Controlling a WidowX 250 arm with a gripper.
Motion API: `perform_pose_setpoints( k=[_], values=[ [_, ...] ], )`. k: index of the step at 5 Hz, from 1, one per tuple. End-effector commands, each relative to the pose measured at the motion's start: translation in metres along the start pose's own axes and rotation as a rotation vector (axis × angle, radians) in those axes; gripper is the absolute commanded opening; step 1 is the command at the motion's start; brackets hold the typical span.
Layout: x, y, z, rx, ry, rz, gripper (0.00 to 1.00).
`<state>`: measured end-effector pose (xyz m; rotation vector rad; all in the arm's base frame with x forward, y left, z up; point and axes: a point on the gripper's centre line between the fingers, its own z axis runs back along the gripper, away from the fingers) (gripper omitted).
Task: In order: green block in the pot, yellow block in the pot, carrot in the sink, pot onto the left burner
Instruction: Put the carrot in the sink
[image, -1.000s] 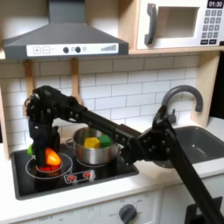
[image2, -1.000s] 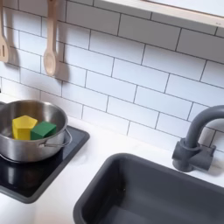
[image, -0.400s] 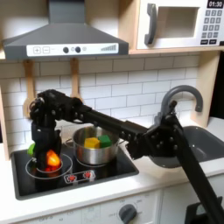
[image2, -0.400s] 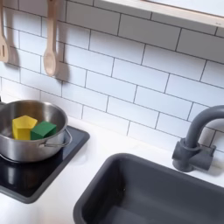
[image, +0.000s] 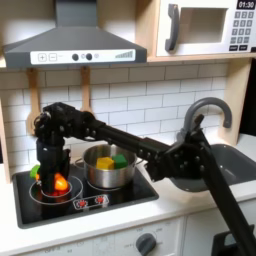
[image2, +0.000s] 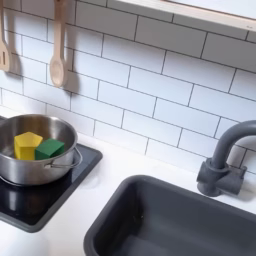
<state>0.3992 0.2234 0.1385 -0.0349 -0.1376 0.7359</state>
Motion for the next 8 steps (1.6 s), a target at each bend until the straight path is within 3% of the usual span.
perform_pose_setpoints(
  k=[1,3,5,6,8],
  values=[
    [-0.013,-0.003,0.017,-0.036,-0.004,-0.064,0.00],
    [-0.021,-0.012,0.050,-0.089,-0.050,-0.091,0.00],
    [-0.032,-0.022,0.054,-0.100,-0.054,-0.160,0.00],
    [-0.038,-0.028,0.064,-0.112,-0.075,-0.187,0.00],
    [-0.062,-0.047,0.073,-0.131,-0.067,-0.278,0.00]
  ],
)
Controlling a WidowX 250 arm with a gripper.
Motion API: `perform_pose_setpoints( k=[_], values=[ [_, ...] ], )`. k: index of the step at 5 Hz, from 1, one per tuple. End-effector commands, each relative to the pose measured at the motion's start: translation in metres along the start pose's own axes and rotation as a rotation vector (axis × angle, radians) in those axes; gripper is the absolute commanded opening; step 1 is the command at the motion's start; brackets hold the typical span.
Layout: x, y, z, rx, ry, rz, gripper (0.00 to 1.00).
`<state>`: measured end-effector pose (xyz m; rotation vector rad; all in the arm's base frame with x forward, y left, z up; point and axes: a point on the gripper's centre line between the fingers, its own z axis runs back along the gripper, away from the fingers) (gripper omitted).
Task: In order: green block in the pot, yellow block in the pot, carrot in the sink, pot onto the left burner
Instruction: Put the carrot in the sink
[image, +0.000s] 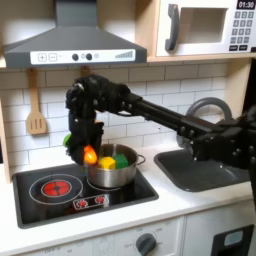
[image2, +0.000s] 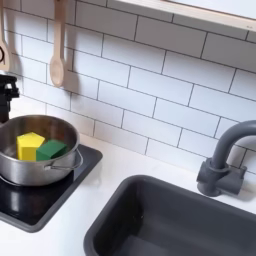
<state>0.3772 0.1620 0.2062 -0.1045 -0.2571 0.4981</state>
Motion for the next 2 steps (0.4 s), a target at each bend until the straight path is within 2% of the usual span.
perform_pose_setpoints(
  k=[1,2],
  values=[
    [-0.025,-0.036,0.000,-0.031,0.039,-0.117,0.00],
    [-0.042,-0.052,-0.005,-0.051,0.075,-0.181,0.00]
  ],
)
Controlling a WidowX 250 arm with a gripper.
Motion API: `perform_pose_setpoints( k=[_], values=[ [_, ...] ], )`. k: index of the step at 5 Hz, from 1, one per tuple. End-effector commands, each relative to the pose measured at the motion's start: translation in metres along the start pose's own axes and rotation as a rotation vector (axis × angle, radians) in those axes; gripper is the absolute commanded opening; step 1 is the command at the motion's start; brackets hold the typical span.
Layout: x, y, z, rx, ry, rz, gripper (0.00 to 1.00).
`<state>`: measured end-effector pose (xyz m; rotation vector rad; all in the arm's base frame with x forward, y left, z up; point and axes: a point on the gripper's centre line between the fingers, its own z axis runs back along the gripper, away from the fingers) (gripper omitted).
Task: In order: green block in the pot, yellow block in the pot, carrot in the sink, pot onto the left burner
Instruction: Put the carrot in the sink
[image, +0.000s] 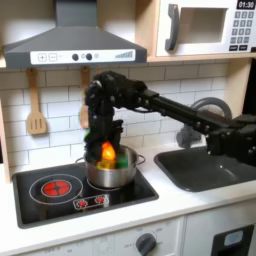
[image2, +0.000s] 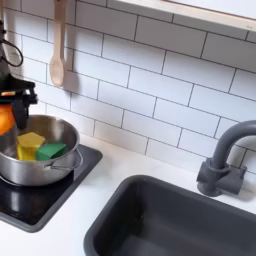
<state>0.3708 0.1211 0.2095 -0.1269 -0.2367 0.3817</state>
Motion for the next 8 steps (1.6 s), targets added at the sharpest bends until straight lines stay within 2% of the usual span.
perform_pose_setpoints(
  k=[1,2,5,8],
  values=[
    [-0.031,-0.041,-0.016,-0.041,0.073,-0.123,0.00],
    [-0.046,-0.060,-0.019,-0.054,0.101,-0.185,0.00],
    [-0.076,-0.100,-0.017,-0.068,0.122,-0.311,0.00],
    [-0.105,-0.134,-0.037,-0.065,0.184,-0.397,0.00]
  ],
)
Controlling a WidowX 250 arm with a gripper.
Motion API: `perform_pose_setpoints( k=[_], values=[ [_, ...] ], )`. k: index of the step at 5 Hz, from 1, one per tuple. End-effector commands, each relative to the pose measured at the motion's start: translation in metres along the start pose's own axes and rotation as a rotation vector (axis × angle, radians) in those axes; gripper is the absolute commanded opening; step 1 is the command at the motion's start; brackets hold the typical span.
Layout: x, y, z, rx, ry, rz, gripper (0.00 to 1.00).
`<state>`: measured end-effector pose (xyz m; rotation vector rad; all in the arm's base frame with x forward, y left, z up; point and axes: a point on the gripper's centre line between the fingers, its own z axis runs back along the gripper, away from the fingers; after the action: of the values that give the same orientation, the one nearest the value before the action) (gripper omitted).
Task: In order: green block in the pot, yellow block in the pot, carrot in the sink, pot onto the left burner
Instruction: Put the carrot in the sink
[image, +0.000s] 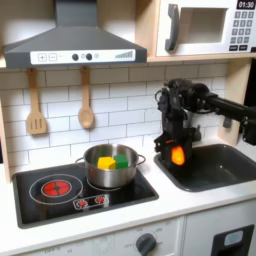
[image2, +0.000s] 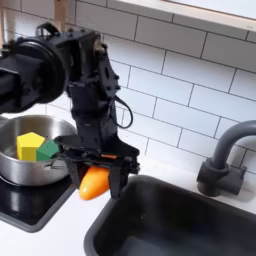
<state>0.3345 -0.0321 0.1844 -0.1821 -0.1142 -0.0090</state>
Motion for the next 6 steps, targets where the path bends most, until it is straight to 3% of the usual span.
perform_pose_setpoints(
  k=[1,4,6],
  values=[
    [-0.004,-0.021,-0.018,0.006,0.034,-0.040,0.00],
    [-0.002,-0.035,-0.048,0.011,0.093,-0.044,0.00],
    [-0.009,-0.031,-0.069,0.016,0.137,-0.057,0.00]
  ],
)
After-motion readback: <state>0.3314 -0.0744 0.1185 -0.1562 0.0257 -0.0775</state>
